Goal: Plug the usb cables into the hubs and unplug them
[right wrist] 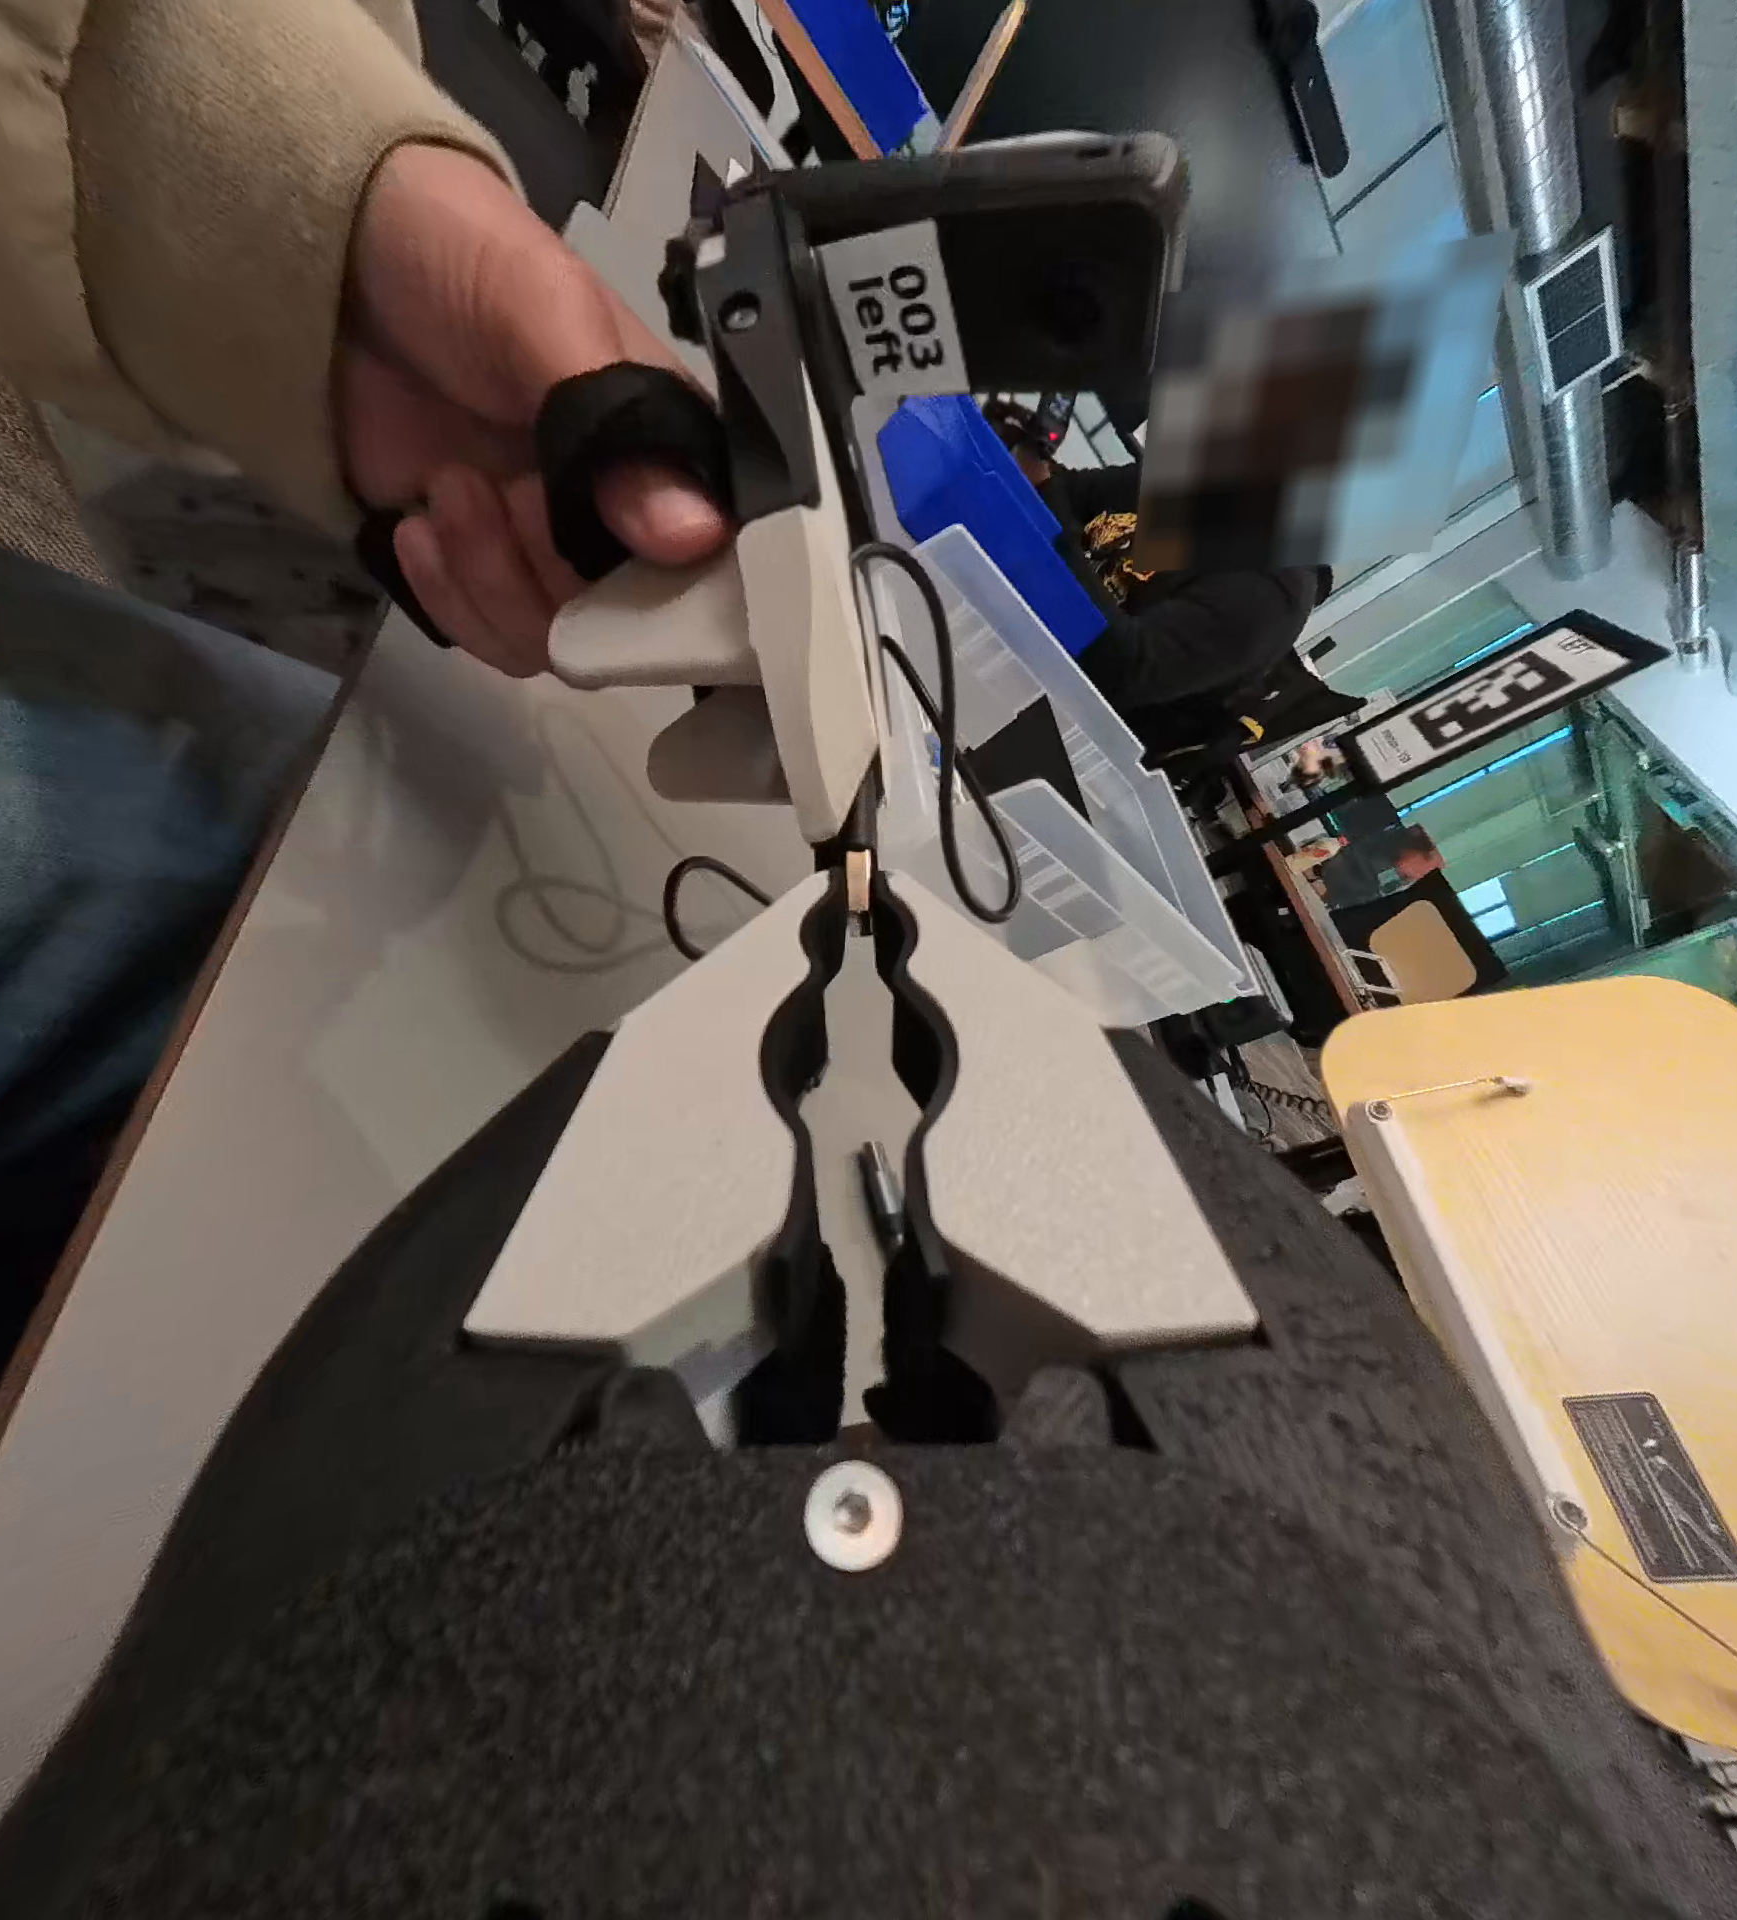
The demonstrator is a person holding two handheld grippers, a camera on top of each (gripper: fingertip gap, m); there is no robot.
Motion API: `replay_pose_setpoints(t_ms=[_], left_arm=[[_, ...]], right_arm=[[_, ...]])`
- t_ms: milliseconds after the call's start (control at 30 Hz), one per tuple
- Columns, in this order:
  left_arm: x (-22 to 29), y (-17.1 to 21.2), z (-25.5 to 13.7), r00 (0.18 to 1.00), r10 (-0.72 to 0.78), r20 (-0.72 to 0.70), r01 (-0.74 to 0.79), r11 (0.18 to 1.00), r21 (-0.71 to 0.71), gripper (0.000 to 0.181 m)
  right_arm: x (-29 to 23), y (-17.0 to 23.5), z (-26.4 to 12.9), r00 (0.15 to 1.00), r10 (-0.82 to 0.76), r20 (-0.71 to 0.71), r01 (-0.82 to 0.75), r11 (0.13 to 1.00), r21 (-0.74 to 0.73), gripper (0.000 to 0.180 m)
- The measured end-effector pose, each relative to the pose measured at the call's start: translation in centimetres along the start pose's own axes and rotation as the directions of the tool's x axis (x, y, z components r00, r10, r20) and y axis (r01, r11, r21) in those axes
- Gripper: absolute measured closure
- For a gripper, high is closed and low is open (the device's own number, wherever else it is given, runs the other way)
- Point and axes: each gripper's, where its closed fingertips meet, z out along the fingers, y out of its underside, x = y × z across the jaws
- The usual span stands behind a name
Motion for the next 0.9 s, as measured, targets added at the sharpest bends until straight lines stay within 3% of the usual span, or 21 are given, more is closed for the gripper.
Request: replay_pose_setpoints(t_ms=[167,333,400,467,533,633,767,900], left_arm=[[-0.2,-0.2,0.0,0.999,0.025,0.034,-0.025,1.000,0.006,0.166],[-1.6,-1.9,-1.5,0.989,0.032,0.146,-0.047,0.994,0.100,0.166],[-2.8,-2.7,-2.7,0.974,0.032,0.226,-0.065,0.988,0.142,0.166],[-3.9,-3.1,-3.8,0.952,0.042,0.304,-0.094,0.983,0.159,0.166],[-4.3,-3.7,-4.5,0.940,0.038,0.338,-0.110,0.974,0.197,0.166],[-4.4,-3.9,-4.9,0.932,0.059,0.357,-0.137,0.971,0.198,0.166],[-4.6,-3.5,-4.7,0.928,0.082,0.363,-0.149,0.976,0.161,0.166],[-5.1,-3.0,-4.4,0.922,0.108,0.373,-0.163,0.979,0.118,0.166]], right_arm=[[0.2,0.0,0.0,0.999,0.036,-0.008,-0.036,0.999,0.017,0.176],[2.7,0.8,-1.1,0.971,0.119,-0.208,-0.112,0.993,0.045,0.170],[3.3,3.4,-1.3,0.958,0.227,-0.173,-0.241,0.968,-0.065,0.161],[4.9,7.3,-1.2,0.897,0.390,-0.209,-0.427,0.885,-0.183,0.153],[6.1,12.6,-1.0,0.781,0.565,-0.265,-0.624,0.718,-0.309,0.142],[7.8,17.6,0.0,0.568,0.774,-0.280,-0.814,0.479,-0.329,0.134],[9.8,23.4,0.8,0.577,0.717,-0.392,-0.806,0.422,-0.414,0.134],[8.5,24.8,2.1,0.544,0.733,-0.409,-0.811,0.332,-0.482,0.131]])
